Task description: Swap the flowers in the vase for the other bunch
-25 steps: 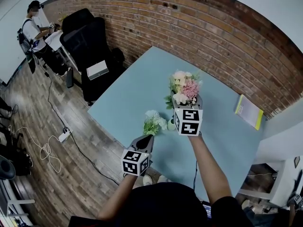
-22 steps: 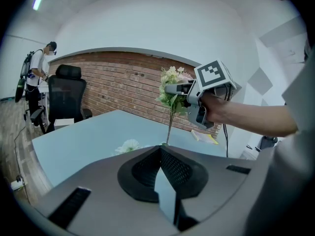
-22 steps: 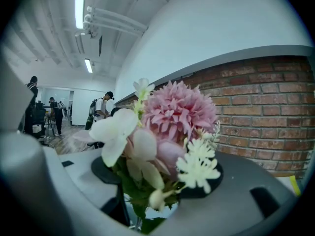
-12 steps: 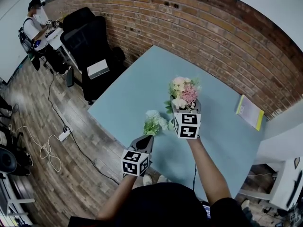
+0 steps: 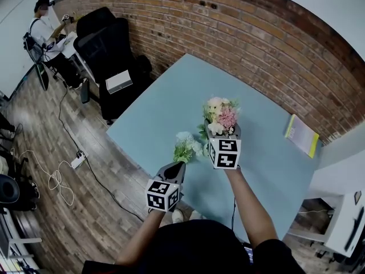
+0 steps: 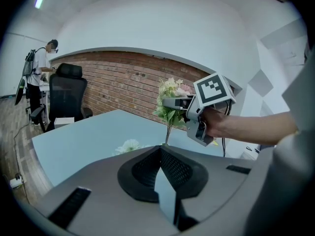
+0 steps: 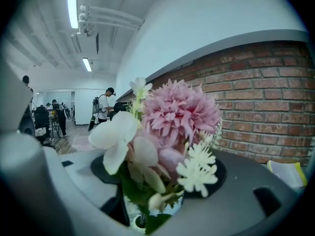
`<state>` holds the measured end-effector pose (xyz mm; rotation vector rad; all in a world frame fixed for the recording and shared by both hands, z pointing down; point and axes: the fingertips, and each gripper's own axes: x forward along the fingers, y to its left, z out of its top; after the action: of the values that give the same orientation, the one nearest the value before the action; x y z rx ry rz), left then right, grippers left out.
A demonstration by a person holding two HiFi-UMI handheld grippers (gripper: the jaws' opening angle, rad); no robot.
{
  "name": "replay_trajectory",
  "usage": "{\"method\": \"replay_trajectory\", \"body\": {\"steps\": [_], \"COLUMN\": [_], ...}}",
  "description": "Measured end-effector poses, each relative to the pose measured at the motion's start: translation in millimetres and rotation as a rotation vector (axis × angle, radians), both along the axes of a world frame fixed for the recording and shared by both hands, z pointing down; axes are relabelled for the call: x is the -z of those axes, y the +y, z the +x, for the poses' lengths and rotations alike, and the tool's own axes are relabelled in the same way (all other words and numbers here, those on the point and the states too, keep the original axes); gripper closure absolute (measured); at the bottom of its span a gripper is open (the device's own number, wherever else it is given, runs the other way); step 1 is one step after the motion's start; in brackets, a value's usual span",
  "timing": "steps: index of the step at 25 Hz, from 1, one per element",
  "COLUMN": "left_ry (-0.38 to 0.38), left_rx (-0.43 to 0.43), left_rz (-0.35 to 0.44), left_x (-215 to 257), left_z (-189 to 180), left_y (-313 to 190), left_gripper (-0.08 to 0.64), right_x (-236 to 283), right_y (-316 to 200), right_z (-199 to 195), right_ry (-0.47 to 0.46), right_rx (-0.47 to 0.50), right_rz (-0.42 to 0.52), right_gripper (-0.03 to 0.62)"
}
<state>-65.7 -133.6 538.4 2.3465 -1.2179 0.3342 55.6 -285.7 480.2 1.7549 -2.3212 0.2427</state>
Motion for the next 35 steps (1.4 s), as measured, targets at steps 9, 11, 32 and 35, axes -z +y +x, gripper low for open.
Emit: {"method": "replay_trajectory", "body": {"steps": [9,11,32,35], "left_ry": [0.000,0.000,0.004,0.005], "left_rx": [0.005,0.005,0.006,0.006], "left_rz": [-0.012,-0.013,-0.028,-0.029], "left_x": [-6,-6,-11,-12], "left_z": [0,0,0,1], "left_y": [1,1,-1,-1], "left_gripper": [0.552,0.552,0.552,0.552], "right_x": [-13,-17,-41,-44], "right_y": [3,4,11,12], "right_z": [-1,-2,-1,-1], "right_ry": [-0.022,-0.024,-0.054,-0.054], "right_rx": [0.010,0.013,0.008,0.007], "right_rz": [-0.026,-0.034,-0.088,-0.091], "right_gripper": [0.285,0.281,0.235,0.222]}}
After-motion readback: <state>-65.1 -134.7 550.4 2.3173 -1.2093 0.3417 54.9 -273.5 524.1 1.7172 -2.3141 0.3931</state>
